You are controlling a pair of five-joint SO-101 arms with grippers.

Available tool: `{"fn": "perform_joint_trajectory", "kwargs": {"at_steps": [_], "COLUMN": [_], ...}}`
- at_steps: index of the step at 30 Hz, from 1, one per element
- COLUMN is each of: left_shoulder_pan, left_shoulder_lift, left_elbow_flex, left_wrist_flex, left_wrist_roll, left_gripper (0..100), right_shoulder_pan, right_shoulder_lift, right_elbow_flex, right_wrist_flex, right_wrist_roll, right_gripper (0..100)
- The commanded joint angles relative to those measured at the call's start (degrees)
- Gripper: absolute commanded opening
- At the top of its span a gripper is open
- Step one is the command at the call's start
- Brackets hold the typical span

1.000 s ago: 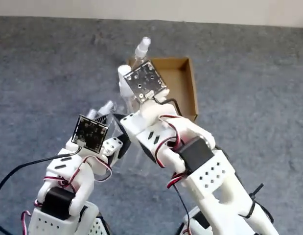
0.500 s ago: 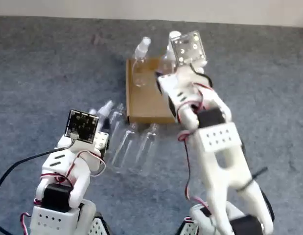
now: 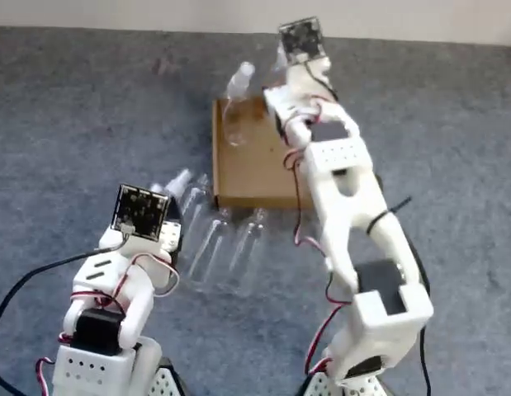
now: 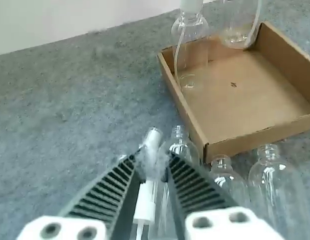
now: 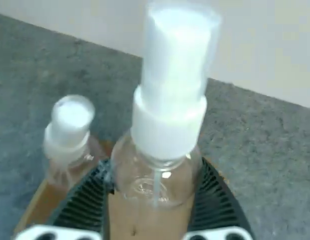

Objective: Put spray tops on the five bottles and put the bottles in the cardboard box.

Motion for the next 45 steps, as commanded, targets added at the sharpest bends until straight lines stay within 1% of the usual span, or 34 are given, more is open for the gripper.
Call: {"fn": "perform_joint_trajectory", "kwargs": {"at_steps": [1,16,18,21,37,39,43,45], "left_shoulder_pan": [-0.4,-0.6,-0.6,-0.7,-0.6,-0.6,-0.7,-0.7], "left_shoulder_lift": [-0.4,-0.4,-0.4,-0.4,-0.4,-0.4,-0.4,-0.4], "left_elbow_flex": [0.5,0.5,0.5,0.5,0.5,0.5,0.5,0.5], "left_wrist_flex": [-3.3,-3.3,-3.3,-3.2,-3.2,-3.2,-3.2,-3.2], "left_wrist_roll": [0.1,0.0,0.0,0.0,-0.1,-0.1,-0.1,-0.1], "left_gripper": [0,0,0,0,0,0,0,0], "right_shoulder_pan": [1.0,1.1,1.1,1.4,1.4,1.4,1.3,1.3], "right_shoulder_lift": [0.9,11.1,11.8,12.3,12.4,12.4,12.4,12.4], "right_elbow_flex": [-6.0,-6.5,-6.3,-6.1,-5.8,-5.8,-3.5,-3.0], "right_wrist_flex": [-1.5,-1.8,-4.3,-8.7,-8.7,-8.6,-8.8,-8.9], "right_wrist_roll": [0.2,0.2,-0.3,-2.8,-2.6,-2.6,-2.6,-2.6], "right_gripper": [0.4,0.4,0.4,0.4,0.5,1.7,8.7,10.2]}}
